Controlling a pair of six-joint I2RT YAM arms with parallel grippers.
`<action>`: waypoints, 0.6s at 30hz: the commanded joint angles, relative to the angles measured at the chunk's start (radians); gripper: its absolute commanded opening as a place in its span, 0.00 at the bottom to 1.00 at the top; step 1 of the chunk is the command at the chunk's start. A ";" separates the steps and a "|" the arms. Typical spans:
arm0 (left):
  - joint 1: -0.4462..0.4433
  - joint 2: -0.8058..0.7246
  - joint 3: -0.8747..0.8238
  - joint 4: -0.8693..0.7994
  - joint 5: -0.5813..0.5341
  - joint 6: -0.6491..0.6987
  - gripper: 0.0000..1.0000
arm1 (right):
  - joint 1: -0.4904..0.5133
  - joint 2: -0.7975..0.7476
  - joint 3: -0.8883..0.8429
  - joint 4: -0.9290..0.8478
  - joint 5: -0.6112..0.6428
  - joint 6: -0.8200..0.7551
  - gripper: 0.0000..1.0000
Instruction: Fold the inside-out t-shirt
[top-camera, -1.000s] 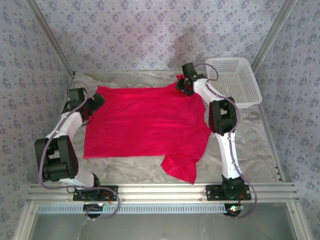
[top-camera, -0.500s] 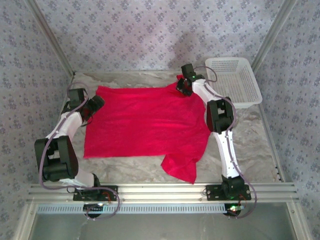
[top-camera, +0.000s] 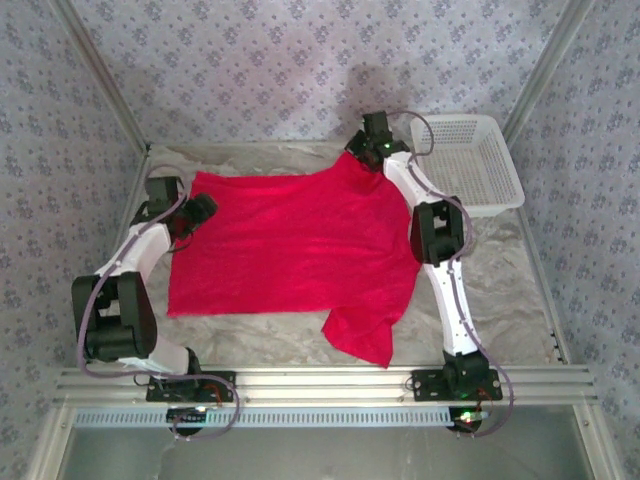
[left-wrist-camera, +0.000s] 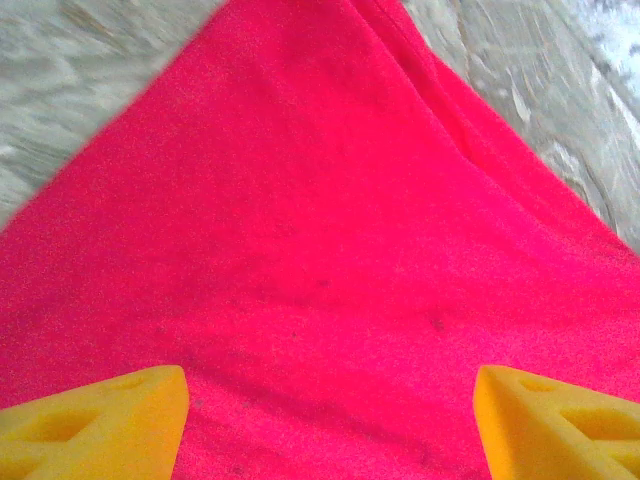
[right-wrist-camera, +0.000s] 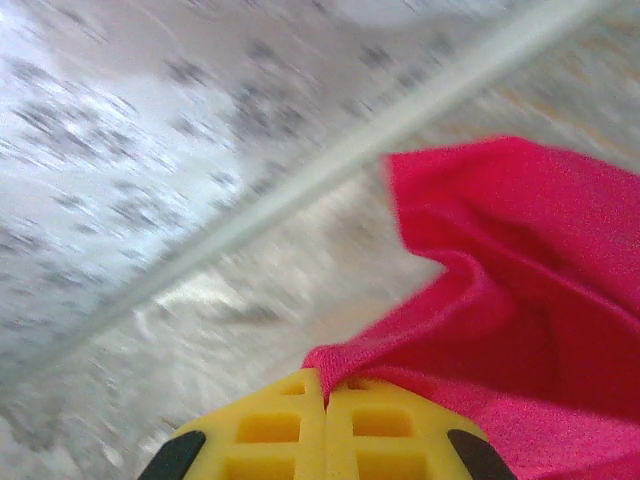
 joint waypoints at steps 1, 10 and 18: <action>-0.037 0.041 0.034 -0.015 -0.016 0.000 0.74 | 0.001 0.154 0.185 0.079 -0.062 0.000 0.20; -0.072 0.096 0.053 0.047 -0.005 -0.027 0.74 | 0.012 -0.077 -0.050 -0.079 -0.252 -0.193 0.61; -0.063 0.274 0.211 -0.003 0.019 0.027 0.76 | 0.000 -0.389 -0.586 -0.068 -0.156 -0.288 0.62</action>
